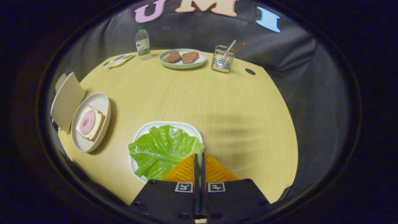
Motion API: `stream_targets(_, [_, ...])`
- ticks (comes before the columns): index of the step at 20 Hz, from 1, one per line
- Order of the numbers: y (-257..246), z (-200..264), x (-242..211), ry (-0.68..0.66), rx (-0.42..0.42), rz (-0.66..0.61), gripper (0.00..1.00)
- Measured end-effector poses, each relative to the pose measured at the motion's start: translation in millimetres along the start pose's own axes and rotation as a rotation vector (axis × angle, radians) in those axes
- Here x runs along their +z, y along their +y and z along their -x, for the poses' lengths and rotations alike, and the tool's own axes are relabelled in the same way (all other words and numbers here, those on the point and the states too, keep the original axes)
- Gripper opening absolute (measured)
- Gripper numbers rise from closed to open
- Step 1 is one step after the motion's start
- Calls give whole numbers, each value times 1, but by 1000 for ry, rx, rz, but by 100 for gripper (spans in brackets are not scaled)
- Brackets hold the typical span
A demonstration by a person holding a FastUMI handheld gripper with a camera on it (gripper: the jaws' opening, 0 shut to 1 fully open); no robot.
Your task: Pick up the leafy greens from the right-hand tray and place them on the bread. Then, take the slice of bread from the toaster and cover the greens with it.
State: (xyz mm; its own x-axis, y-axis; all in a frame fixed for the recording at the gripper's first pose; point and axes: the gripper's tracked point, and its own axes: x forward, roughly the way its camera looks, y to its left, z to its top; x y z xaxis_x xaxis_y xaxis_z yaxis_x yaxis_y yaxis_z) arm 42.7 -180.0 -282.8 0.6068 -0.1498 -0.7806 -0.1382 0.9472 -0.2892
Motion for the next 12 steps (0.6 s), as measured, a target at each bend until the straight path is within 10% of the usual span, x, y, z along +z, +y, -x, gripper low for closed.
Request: stream_targets(12, [1,8,7,-5,-96,206,4])
